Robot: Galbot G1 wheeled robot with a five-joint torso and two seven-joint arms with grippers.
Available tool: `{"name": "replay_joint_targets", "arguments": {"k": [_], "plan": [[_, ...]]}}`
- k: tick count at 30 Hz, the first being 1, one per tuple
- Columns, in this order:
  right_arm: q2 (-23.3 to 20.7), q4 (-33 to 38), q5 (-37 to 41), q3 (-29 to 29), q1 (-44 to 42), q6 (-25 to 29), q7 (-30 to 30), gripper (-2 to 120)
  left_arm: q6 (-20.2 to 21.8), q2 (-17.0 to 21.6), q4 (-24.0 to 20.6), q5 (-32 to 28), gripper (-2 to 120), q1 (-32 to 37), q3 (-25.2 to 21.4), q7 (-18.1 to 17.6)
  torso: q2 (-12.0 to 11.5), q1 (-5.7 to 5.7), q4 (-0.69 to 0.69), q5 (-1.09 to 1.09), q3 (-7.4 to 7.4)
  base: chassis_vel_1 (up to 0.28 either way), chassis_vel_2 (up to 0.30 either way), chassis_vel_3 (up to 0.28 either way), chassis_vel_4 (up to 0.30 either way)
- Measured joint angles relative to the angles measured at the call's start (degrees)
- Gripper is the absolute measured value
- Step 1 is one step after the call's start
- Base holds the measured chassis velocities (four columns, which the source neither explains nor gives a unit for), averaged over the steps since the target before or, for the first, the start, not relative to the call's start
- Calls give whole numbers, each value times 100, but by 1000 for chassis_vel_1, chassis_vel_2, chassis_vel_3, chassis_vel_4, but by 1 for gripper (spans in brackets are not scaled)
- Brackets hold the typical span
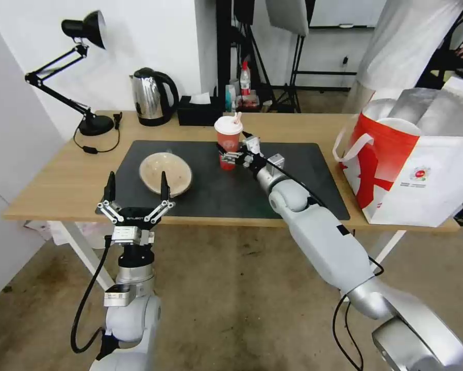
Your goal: Pick up the trash from the table and place it into the takeout bag.
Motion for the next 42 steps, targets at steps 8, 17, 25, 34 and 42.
{"name": "replay_joint_targets", "arguments": {"k": [8, 17, 25, 34, 42], "plan": [[15, -28, -5, 1, 1, 32, -4, 100, 0, 0, 6, 0, 100, -3, -2, 0, 0, 0, 0, 0, 0, 0, 0, 0, 0], [30, -120, -47, 16, 1, 162, -33, 100, -8, 0, 26, 0, 100, 1, -5, 0, 0, 0, 0, 0, -1, 0, 0, 0, 0], [94, -223, -46, 26, 81, 450, -33, 100, -16, 0, 45, 4, 100, 7, 0, 6, 0, 0, 0, 0, -1, 0, 0, 0, 0], [180, -334, -12, -55, 321, 457, 120, 100, -23, -1, 45, 16, 100, 17, 12, 7, 0, 0, 0, 0, 0, 0, 0, 0, 0], [236, -442, -12, -78, 361, 446, 125, 100, -33, -1, 42, 16, 100, 43, -5, 9, 0, 1, 0, 0, 0, 0, 0, 0, 0]]}}
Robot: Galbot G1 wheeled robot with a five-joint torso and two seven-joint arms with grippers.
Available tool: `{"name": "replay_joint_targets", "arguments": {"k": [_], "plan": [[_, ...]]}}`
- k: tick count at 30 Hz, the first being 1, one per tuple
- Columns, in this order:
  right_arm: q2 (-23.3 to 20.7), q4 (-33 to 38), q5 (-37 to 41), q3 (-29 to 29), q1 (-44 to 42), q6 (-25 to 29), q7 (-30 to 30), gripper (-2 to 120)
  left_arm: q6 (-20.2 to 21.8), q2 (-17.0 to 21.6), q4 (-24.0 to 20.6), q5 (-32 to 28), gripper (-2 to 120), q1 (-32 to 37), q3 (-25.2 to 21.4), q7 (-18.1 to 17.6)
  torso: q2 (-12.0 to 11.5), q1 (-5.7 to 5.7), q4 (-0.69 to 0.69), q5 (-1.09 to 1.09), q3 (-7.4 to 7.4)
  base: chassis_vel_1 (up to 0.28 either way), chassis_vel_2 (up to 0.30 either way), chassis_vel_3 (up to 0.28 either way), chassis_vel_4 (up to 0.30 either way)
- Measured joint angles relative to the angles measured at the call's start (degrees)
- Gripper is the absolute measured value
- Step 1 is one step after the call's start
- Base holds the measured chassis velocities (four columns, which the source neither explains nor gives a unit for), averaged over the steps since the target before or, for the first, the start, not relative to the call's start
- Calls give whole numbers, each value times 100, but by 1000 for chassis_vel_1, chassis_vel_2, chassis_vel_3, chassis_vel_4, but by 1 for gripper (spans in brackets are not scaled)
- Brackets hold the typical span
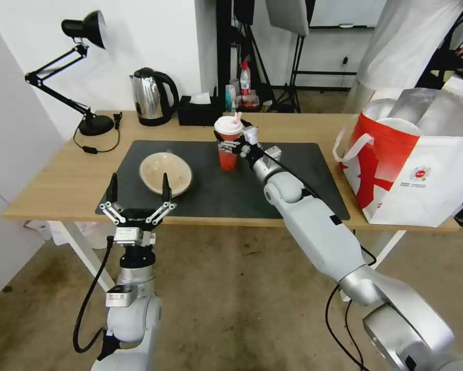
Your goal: Pick up the trash from the table and place it into the takeout bag.
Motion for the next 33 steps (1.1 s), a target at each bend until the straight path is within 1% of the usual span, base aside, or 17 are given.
{"name": "replay_joint_targets", "arguments": {"k": [15, 33], "plan": [[-12, -51, -10, -8, 19, -4, 10, 100, -17, 1, -17, 7, 100, 27, 5, 2, 0, 0, 0, 0, 0, 0, 0, 0, 0], [71, -193, -43, -5, 99, 8, 44, 100, -36, -1, -20, 15, 100, 23, 6, 3, 0, -1, 0, 0, 0, 0, 0, 0, 0]]}}
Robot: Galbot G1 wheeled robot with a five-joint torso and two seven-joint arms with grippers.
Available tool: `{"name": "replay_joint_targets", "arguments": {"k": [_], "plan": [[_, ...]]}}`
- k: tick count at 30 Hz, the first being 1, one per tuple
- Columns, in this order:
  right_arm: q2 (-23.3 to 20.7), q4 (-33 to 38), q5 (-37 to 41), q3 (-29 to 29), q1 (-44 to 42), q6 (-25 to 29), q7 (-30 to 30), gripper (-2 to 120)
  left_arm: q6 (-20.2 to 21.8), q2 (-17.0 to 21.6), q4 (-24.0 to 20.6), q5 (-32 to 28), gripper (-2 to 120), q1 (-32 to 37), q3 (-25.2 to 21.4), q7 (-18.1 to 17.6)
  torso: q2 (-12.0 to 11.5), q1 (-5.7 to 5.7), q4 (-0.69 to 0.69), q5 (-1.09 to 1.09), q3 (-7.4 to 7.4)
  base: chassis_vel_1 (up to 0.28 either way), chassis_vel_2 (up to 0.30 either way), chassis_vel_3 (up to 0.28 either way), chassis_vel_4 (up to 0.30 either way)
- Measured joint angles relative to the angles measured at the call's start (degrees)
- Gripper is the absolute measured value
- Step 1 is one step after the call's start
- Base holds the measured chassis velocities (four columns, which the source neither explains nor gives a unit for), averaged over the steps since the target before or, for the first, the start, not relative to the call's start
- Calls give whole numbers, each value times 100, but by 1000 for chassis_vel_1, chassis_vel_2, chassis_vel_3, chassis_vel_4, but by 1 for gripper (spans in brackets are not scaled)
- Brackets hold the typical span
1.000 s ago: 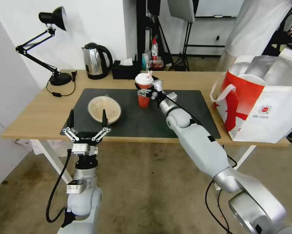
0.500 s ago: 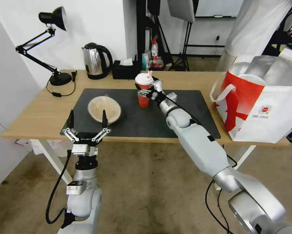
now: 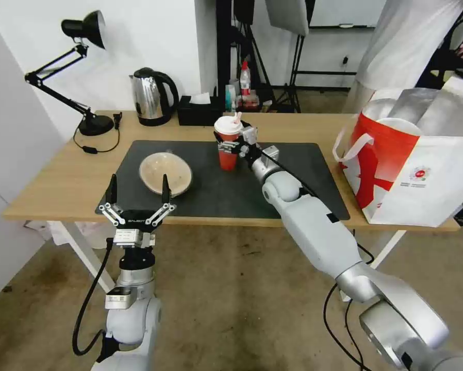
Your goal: Pick up the trash from the table and place it into the takeout bag.
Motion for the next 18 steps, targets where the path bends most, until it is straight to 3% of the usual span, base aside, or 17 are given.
{"name": "replay_joint_targets", "arguments": {"k": [13, 18], "plan": [[92, -105, -95, -20, 38, -13, 85, 100, -15, 0, 58, -1, 100, -40, -6, -1, 0, 1, 0, 0, 0, 0, 0, 0, 0], [123, -141, -99, -30, 90, -15, 119, 86, -18, 0, 82, -3, 100, -63, -7, -1, 0, 1, 0, -1, 0, 0, 0, 0, 0]]}}
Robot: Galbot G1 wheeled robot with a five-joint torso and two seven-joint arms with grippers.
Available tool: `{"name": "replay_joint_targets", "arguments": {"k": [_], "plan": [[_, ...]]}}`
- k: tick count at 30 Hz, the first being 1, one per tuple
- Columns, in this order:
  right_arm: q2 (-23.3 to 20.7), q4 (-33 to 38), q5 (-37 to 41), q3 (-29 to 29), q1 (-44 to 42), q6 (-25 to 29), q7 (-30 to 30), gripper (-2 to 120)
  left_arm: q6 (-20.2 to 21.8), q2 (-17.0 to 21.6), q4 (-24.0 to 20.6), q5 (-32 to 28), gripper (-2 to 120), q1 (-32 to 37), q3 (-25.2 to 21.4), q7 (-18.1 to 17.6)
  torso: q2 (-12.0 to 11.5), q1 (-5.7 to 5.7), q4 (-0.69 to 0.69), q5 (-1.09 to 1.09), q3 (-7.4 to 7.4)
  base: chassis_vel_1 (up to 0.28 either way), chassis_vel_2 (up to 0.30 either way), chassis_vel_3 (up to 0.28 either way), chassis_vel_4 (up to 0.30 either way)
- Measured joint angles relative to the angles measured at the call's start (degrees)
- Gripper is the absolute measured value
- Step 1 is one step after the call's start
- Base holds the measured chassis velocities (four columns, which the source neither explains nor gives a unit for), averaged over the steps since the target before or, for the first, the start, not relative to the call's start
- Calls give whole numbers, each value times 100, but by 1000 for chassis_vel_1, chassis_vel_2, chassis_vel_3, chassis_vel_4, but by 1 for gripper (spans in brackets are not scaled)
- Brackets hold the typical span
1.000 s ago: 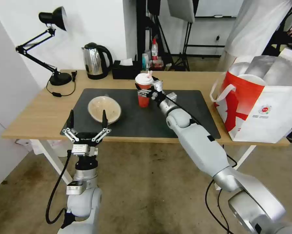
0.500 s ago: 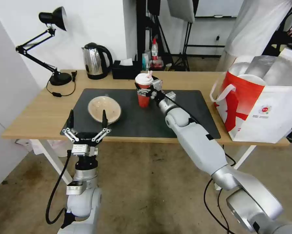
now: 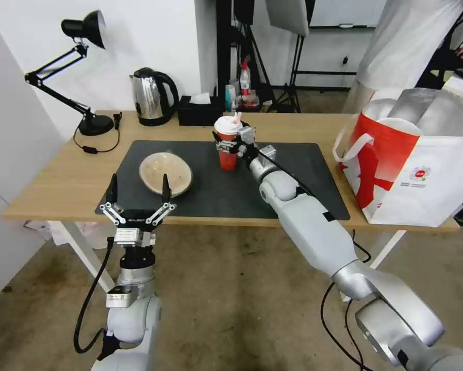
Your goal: Pick up the trash from the table and place it into the takeout bag.
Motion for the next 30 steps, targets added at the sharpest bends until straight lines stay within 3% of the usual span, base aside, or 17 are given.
{"name": "replay_joint_targets", "arguments": {"k": [17, 22, 26, 30], "plan": [[-13, -16, -3, -16, 15, -3, 6, 37, -37, 0, 28, -9, 100, -6, -3, -2, 0, 0, 0, 0, 0, 0, 0, 0, 0], [-20, -11, -4, -22, 14, -3, 4, 30, -39, 0, 28, -10, 100, -4, -3, -2, 0, 0, 0, 1, 0, 0, 0, 0, 0], [-40, 24, -4, -32, 5, -3, 3, 16, -41, 1, 28, -12, 100, -2, -3, -2, 0, 0, 0, 1, 0, 0, 0, 0, 0], [-69, 134, 3, -37, -14, -12, 3, 12, -42, 1, 28, -2, 100, -4, -3, -2, 0, 0, 0, 1, 0, 0, 0, 0, 0]]}}
